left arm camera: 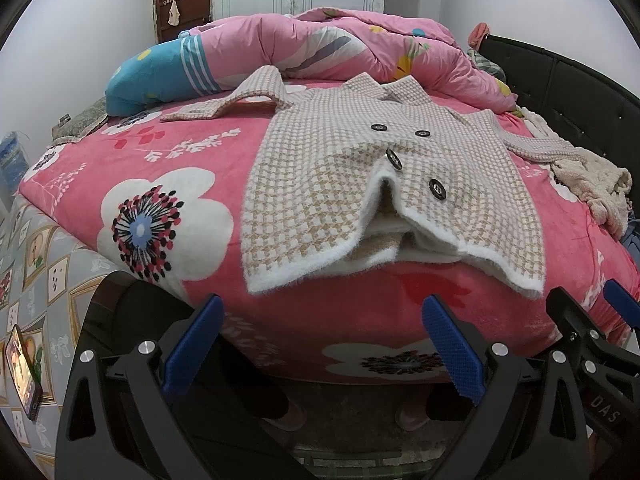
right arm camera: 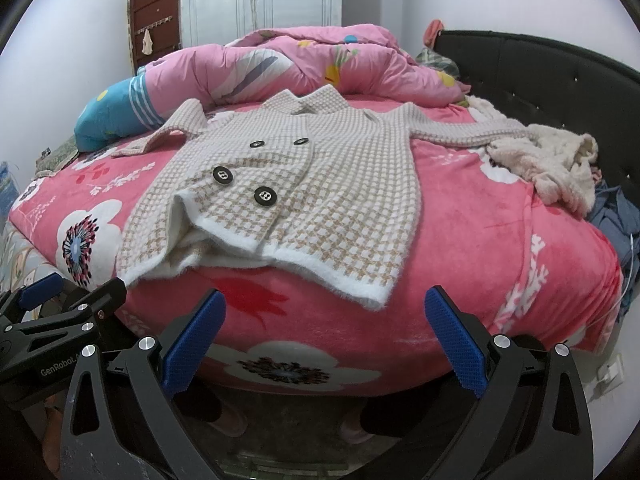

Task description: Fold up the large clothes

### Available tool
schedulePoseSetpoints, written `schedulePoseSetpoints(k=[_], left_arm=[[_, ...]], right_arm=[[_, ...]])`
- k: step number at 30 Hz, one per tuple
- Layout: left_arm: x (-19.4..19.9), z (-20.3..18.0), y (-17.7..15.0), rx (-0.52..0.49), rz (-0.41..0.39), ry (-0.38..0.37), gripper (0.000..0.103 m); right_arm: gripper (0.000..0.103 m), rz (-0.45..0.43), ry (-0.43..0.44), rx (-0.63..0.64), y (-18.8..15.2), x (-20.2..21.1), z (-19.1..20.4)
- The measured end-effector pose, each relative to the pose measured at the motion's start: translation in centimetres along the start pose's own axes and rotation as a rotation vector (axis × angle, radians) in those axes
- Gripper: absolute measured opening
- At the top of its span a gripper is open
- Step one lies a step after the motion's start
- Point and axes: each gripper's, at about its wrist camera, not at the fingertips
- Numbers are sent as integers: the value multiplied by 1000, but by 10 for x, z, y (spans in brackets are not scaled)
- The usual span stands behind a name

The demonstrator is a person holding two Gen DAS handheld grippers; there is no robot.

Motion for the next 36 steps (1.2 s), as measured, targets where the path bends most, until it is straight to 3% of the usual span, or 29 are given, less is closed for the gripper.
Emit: schedulePoseSetpoints(k=[36], left_arm=[[-17,17,9,28,14,17,97]], right_arm=[[95,17,-46,22,6,-11,-4]])
Point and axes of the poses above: each gripper's, at about its wrist camera, not at the fingertips, and x roughly against the way its jaws point, z to its left, y to its top, and after that the axes turned 12 degrees about x, right-handed
